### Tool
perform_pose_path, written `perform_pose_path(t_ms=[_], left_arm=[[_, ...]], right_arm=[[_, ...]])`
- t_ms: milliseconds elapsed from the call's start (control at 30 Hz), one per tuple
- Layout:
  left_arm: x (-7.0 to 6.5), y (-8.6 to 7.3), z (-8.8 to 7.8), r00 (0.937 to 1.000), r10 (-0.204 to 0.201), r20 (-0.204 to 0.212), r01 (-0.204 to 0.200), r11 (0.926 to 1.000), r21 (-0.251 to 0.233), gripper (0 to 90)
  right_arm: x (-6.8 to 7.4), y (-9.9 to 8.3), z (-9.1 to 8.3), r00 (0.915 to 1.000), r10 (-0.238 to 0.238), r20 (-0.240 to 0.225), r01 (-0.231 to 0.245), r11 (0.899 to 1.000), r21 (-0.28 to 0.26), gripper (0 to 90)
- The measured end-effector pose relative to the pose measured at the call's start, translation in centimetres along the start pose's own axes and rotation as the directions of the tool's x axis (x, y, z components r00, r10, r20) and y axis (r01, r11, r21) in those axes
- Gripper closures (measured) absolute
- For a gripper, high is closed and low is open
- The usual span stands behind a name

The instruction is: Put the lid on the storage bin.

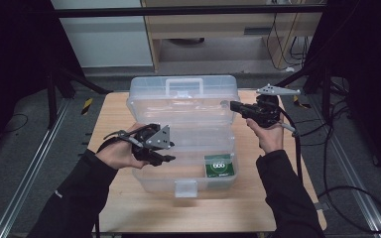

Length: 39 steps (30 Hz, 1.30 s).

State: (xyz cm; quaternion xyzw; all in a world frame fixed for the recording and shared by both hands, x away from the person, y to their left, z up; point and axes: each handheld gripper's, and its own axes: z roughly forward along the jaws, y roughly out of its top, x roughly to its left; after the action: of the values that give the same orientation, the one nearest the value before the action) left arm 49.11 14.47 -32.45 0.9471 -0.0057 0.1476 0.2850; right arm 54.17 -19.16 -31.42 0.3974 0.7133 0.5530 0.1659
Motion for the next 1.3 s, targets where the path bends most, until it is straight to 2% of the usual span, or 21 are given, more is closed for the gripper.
perform_pose_path(t_ms=[167,300,667,1300], left_arm=[[-0.1,-0.2,0.0,0.9993,-0.036,0.01,0.037,0.9981,-0.049,54.3],[-0.1,-0.5,0.0,0.9978,-0.061,0.029,0.062,0.9957,-0.069,54.0],[-0.4,-0.8,0.0,0.9967,-0.072,0.037,0.074,0.9938,-0.083,53.4],[-1.0,-1.5,0.3,0.9933,-0.101,0.055,0.108,0.9849,-0.135,51.5]], right_arm=[[0.0,0.0,0.0,1.0,0.002,0.001,-0.002,1.0,-0.002,89.7],[0.0,0.1,0.0,1.0,0.001,0.003,-0.001,1.0,0.0,89.6],[0.0,0.1,-0.1,1.0,0.006,-0.003,-0.006,1.0,-0.002,89.3],[0.1,-1.0,-0.8,0.9996,0.011,-0.024,-0.011,1.0,-0.009,88.0]])
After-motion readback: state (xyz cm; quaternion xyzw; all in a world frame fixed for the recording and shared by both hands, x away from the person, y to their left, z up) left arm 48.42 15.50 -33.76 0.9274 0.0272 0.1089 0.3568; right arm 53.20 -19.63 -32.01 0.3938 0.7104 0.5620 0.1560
